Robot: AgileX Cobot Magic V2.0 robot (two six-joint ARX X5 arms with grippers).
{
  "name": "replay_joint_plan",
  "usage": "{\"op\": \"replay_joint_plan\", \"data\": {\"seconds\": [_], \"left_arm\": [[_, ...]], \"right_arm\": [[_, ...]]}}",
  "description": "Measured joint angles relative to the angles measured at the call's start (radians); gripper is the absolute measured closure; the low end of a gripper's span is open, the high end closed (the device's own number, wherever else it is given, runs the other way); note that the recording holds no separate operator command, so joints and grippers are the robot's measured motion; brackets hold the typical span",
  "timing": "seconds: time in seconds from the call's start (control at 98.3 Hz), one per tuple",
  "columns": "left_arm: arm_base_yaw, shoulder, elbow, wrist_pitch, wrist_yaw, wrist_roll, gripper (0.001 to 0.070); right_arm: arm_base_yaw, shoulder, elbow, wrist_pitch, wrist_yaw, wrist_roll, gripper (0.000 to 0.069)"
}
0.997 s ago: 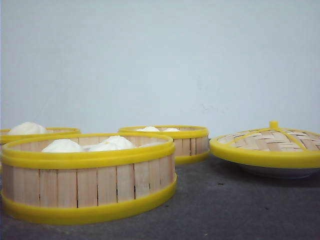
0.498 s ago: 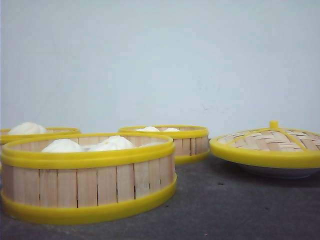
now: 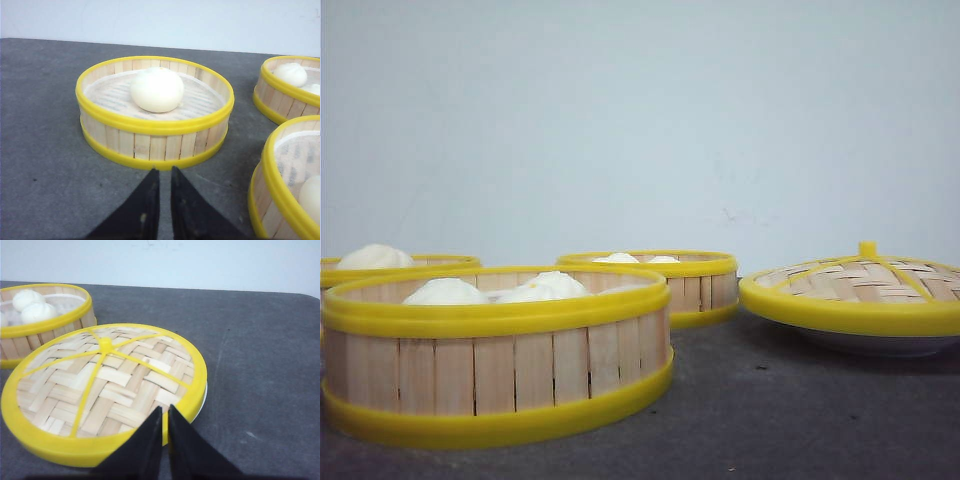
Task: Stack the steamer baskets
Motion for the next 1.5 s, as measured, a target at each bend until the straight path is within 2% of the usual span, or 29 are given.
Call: {"op": "replay_joint_plan", "data": {"seconds": [0.448,0.804,0.895,0.997,1.119,1.211,1.323,1.495], "left_arm": [[0.000,0.000,0.000,0.000,0.000,0.000,0.0696],[0.000,0.000,0.000,0.000,0.000,-0.005,0.0696],[0.000,0.000,0.001,0.002,0.000,-0.042,0.0696],[0.000,0.000,0.014,0.019,0.000,-0.138,0.0696],[0.000,0.022,0.126,0.016,0.000,-0.238,0.0696],[0.000,0.069,0.260,-0.001,0.000,-0.254,0.0696],[0.000,0.184,0.419,-0.094,0.000,-0.230,0.0696],[0.000,0.407,0.660,-0.294,0.001,-0.127,0.0696]], "right_arm": [[0.000,0.000,0.000,0.000,0.000,0.002,0.0675],[0.000,0.000,0.000,0.000,-0.001,0.058,0.0675],[0.000,0.000,0.000,0.009,-0.005,0.089,0.0675],[0.000,0.003,0.035,-0.003,-0.029,0.149,0.0680],[0.000,0.041,0.179,-0.014,-0.053,0.230,0.0681],[0.000,0.106,0.337,-0.053,-0.054,0.253,0.0681],[0.000,0.232,0.513,-0.151,-0.053,0.243,0.0681],[0.000,0.460,0.761,-0.344,-0.053,0.158,0.0681]]}}
